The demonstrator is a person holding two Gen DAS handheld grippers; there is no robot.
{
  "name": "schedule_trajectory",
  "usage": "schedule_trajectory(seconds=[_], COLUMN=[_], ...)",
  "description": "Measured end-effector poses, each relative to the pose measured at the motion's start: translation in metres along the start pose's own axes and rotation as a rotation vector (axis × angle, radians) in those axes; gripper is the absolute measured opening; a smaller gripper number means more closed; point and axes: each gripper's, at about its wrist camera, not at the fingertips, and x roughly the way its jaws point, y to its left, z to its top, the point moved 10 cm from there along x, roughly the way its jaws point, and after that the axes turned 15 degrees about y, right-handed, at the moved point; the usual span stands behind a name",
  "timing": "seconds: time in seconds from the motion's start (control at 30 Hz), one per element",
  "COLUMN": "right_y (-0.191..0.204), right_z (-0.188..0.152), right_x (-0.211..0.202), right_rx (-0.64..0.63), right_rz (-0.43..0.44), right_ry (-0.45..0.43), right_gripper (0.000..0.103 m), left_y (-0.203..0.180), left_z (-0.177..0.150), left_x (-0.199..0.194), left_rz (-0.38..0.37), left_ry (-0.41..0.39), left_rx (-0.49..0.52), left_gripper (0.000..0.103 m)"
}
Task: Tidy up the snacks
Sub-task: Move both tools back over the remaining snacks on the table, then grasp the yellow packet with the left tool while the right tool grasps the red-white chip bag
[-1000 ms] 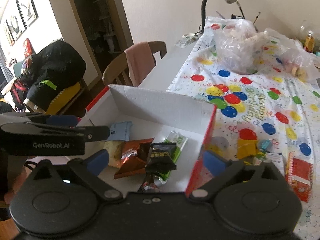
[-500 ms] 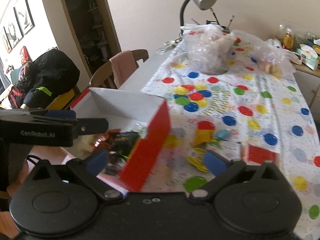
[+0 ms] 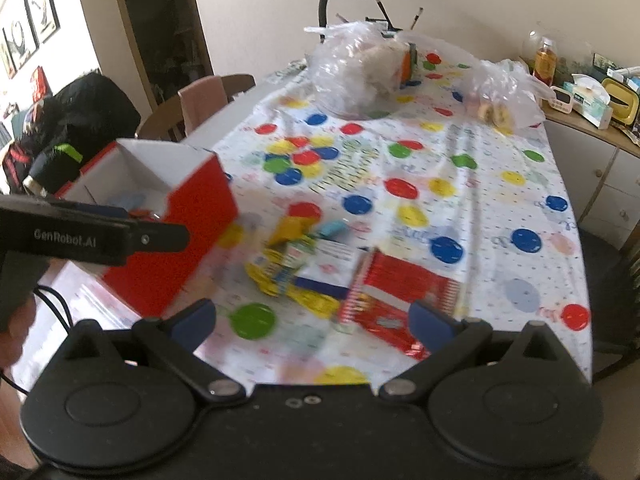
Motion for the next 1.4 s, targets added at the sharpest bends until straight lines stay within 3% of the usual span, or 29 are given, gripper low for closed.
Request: schedule_trajectory(seconds=[0.27, 0.63, 1.07, 1.17, 1.3, 1.4], right_y=[-0.037, -0.057, -0.049, -0.046, -0.044, -0.045], right_z=[0.0, 0.012, 0.022, 0.023, 0.023, 0.022], right_x=[0.029, 0.094, 0.141, 0.146, 0.152, 0.153], right_rx=[-0.144, -0.417, -0.745, -0.752, -0.76, -0.756], right_rz=[-0.011, 0.041, 0.08, 0.107, 0.133, 0.142], right_ry=[0.043, 0.148, 0.239, 0.249, 0.25, 0.246], right_gripper=[0.103, 0.103, 0.103, 0.102, 0.1, 0.098], left_y=[-0.029, -0.035, -0.03, -0.03, -0.031, -0.031], left_z=[0.017, 0.033, 0.049, 0.05, 0.053, 0.053], left_x=[0.038, 0.088, 0.135, 0.144, 0.151, 0.159], left_rz=[0.043, 0.101, 0.106, 0.106, 0.091, 0.069], left_ry=[0.051, 0.133, 0.241, 0.259, 0.269, 0.295], left_rx=[0.035, 0.032, 0.001, -0.001, -0.005, -0.017], left_gripper=[0.103, 0.103, 0.102, 0.095, 0.094, 0.082])
